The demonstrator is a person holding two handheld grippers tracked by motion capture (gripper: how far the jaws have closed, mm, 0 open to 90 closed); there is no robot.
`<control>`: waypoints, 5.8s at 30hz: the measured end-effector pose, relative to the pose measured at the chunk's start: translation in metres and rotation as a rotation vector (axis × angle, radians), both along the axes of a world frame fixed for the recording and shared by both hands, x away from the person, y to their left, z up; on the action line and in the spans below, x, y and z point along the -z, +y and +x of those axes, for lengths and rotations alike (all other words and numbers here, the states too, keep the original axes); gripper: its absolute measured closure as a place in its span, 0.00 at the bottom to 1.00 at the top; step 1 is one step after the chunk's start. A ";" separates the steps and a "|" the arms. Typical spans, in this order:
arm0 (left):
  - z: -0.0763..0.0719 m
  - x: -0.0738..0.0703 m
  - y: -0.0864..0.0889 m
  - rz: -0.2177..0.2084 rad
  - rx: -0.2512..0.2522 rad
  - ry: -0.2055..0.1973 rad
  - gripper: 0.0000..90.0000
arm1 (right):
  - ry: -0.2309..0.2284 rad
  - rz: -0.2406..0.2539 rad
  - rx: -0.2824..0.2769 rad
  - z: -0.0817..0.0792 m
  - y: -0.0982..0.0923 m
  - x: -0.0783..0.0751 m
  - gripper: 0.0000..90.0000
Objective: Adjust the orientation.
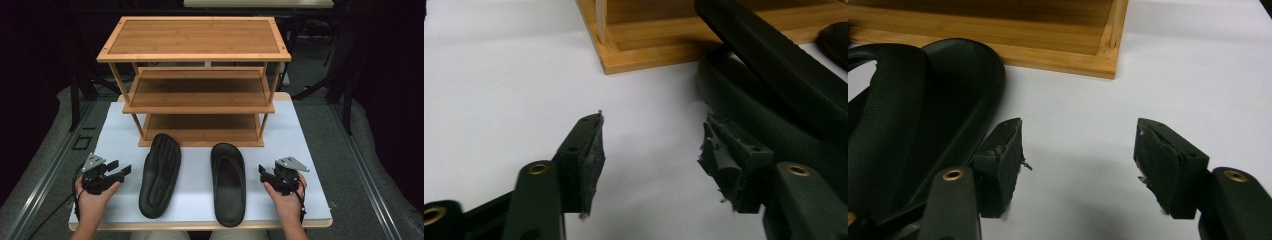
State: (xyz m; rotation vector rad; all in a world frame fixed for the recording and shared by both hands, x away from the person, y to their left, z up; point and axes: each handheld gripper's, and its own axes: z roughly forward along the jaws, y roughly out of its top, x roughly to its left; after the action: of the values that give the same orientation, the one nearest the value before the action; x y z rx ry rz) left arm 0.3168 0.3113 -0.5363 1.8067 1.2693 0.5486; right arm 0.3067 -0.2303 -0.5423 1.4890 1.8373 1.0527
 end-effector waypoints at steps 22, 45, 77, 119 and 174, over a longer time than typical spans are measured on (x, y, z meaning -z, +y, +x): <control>0.002 0.002 -0.021 0.039 0.145 0.115 1.00 | 0.003 0.012 0.006 -0.002 -0.002 0.000 0.39; 0.002 0.009 -0.044 0.040 0.249 0.131 1.00 | 0.011 0.027 0.003 -0.002 -0.003 0.002 0.39; -0.006 -0.021 -0.110 -0.006 0.382 0.007 0.99 | 0.005 0.038 0.019 -0.003 -0.007 0.002 0.39; 0.002 0.007 -0.151 -0.041 0.382 0.138 0.63 | 0.010 0.049 0.014 -0.004 -0.007 0.002 0.39; -0.008 0.000 -0.128 -0.070 0.328 0.107 0.79 | 0.010 0.061 0.014 -0.003 -0.010 0.003 0.39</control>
State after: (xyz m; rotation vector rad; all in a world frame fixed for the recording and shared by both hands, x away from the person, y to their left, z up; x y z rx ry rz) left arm 0.3083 0.1830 -0.5368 1.9538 1.0176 0.2257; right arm 0.3032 -0.2399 -0.5451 1.5427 1.8134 1.1055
